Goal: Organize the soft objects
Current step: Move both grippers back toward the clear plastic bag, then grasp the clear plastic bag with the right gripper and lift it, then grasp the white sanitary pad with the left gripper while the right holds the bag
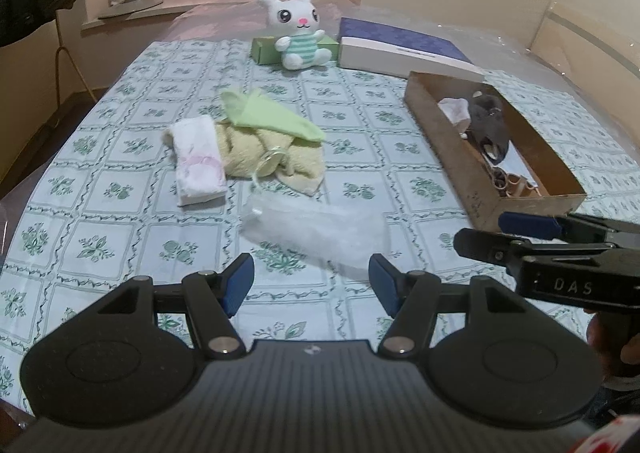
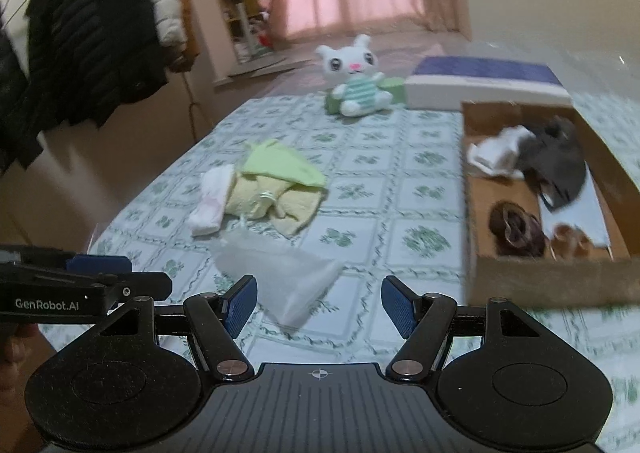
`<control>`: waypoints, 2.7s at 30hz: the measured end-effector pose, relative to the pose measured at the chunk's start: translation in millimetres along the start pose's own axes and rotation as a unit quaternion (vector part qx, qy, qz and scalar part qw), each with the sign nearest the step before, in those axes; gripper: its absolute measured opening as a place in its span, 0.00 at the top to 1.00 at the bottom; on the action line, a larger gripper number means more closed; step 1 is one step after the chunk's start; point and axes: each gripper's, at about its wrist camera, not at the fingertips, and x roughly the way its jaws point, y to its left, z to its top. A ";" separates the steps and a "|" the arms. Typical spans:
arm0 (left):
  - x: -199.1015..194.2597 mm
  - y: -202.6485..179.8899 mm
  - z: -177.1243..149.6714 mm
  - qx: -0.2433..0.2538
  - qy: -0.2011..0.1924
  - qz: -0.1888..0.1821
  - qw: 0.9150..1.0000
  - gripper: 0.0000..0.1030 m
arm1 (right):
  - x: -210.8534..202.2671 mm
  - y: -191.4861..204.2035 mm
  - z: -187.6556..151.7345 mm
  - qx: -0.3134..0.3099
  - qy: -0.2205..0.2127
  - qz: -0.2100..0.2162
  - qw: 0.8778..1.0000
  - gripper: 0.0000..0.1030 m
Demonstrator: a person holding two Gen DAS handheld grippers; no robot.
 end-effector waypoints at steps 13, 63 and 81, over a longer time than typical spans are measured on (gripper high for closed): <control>25.1 25.0 -2.1 -0.017 0.020 0.026 0.999 0.41 | 56.4 31.8 1.6 -0.107 0.027 0.029 0.993 0.33; 78.9 66.3 28.5 -0.025 0.012 0.060 0.998 0.41 | 110.4 -1.2 44.7 0.020 -0.006 0.062 0.998 0.98; 151.8 96.5 69.0 -0.022 0.033 0.067 0.997 0.41 | 119.7 -44.2 75.1 0.110 -0.052 -0.005 0.993 0.98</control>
